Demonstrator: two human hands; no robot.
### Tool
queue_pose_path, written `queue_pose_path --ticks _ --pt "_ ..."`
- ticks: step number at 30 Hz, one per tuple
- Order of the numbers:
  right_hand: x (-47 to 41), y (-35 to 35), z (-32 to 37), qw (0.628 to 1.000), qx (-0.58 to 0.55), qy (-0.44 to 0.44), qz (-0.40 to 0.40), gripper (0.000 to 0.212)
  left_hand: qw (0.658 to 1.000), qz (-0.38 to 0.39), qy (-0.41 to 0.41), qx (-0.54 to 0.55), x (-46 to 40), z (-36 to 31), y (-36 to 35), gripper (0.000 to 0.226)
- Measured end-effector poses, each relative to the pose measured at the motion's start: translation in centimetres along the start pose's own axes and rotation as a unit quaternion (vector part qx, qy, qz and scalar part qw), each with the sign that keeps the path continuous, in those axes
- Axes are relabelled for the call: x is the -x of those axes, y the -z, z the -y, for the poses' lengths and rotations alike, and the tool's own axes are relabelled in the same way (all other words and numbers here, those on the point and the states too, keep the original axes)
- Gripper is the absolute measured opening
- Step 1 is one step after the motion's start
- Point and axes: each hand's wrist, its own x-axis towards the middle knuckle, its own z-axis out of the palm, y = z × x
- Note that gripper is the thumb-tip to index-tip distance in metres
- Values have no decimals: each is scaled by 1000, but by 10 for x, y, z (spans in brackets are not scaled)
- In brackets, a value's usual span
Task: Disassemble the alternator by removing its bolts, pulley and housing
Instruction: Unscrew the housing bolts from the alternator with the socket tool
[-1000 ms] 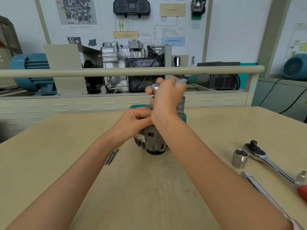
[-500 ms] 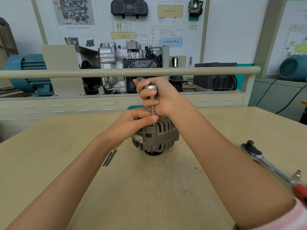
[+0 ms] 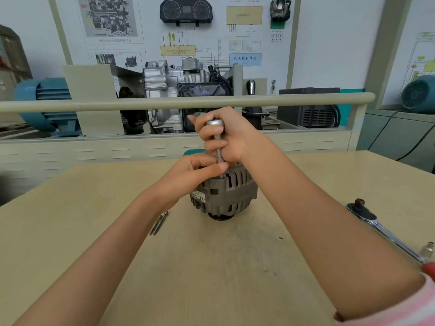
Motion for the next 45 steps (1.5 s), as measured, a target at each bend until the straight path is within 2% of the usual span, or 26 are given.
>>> queue_pose_path --ticks 2,5,6,8,10,12,13,15,16,18,21,23,25,27,29,31,34,37,40,43,45 --pt "0 3 0 998 -12 -35 45 22 1000 8 -4 8 1 -1 1 29" --pt "3 3 -1 999 -29 -17 36 20 1000 8 -13 5 0 1 2 28" --pt "4 1 -2 999 -31 7 8 20 1000 3 -14 0 0 1 2 30" --pt "4 -5 -9 990 -26 98 -96 21 1000 -5 -21 -11 1 0 1 32" --pt "1 -11 -20 946 -33 237 -217 18 999 -17 -26 -14 1 0 0 18" --pt "-1 -17 -26 913 -59 310 -260 13 999 -30 -31 -23 -1 4 1 32" --pt "-2 -17 -26 916 -55 303 -258 14 999 -30 -29 -20 -1 5 1 34" --pt "-1 -14 -19 946 -2 228 -232 22 1000 -23 -16 -6 -2 5 0 21" --pt "0 -12 -14 964 19 175 -199 25 1000 -14 -8 2 -2 4 0 15" --pt "-2 -7 -5 992 12 70 -102 28 1000 4 -8 3 -1 2 1 20" --pt "-4 0 0 1000 -20 -21 4 23 1000 20 -15 6 -1 1 4 19" --pt "-1 1 -1 999 -14 -27 32 21 999 22 -21 10 0 1 4 18" --pt "2 -3 -5 1000 -11 10 7 23 999 16 -29 10 0 1 4 18" --pt "2 -9 -12 987 -12 113 -109 23 999 0 -32 0 1 1 2 23" --pt "-1 -11 -20 939 -45 243 -238 24 999 -23 -31 -12 1 0 -1 22" --pt "-1 -10 -23 914 -66 287 -280 27 999 -41 -30 -18 0 0 -3 18" --pt "3 -10 -17 950 -28 214 -227 27 999 -32 -21 -22 -2 3 -1 20" --pt "1 -4 -5 992 -27 78 -96 27 1000 -2 -13 -12 -3 2 0 20" --pt "0 5 1 999 -49 -14 17 20 1000 18 -15 2 -2 0 1 18" --pt "3 1 -2 999 -29 -11 19 20 999 20 -24 8 1 -1 2 20" --pt "4 -7 -7 996 -9 57 -67 23 1000 1 -22 -3 0 -1 2 25"
